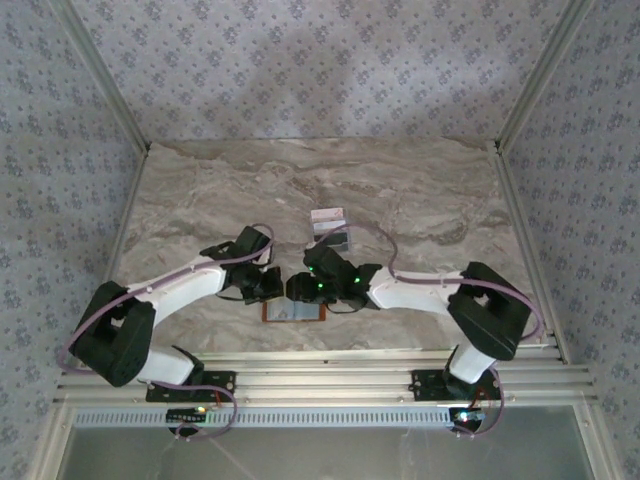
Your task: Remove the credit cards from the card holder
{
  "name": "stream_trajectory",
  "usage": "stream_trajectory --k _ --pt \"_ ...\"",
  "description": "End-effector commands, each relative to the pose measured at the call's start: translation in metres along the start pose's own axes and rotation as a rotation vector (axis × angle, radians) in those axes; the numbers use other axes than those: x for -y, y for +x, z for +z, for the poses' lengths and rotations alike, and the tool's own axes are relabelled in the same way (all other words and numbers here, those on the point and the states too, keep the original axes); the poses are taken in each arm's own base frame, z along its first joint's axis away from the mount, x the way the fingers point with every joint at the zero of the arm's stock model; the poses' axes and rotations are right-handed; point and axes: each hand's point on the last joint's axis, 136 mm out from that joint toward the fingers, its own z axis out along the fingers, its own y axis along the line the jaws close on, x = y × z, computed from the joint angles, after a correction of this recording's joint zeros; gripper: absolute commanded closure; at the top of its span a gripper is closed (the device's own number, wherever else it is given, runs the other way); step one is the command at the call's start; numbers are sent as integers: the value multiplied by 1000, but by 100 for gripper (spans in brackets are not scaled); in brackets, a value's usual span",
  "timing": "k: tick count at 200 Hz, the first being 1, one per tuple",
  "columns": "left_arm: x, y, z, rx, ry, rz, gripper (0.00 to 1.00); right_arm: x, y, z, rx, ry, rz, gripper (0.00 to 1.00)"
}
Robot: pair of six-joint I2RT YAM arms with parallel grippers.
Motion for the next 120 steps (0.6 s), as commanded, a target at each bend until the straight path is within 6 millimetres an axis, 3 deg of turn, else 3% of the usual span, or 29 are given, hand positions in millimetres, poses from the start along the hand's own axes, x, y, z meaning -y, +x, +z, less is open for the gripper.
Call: stream_trajectory --k 1,64,120 --pt "8 4 -2 -20 -30 43 94 25 -5 -25 45 115 -15 57" --pt "44 13 27 -87 -31 113 93 64 -20 -76 149 167 47 55" --pt "53 20 60 -150 -40 120 93 79 -18 -84 147 171 74 54"
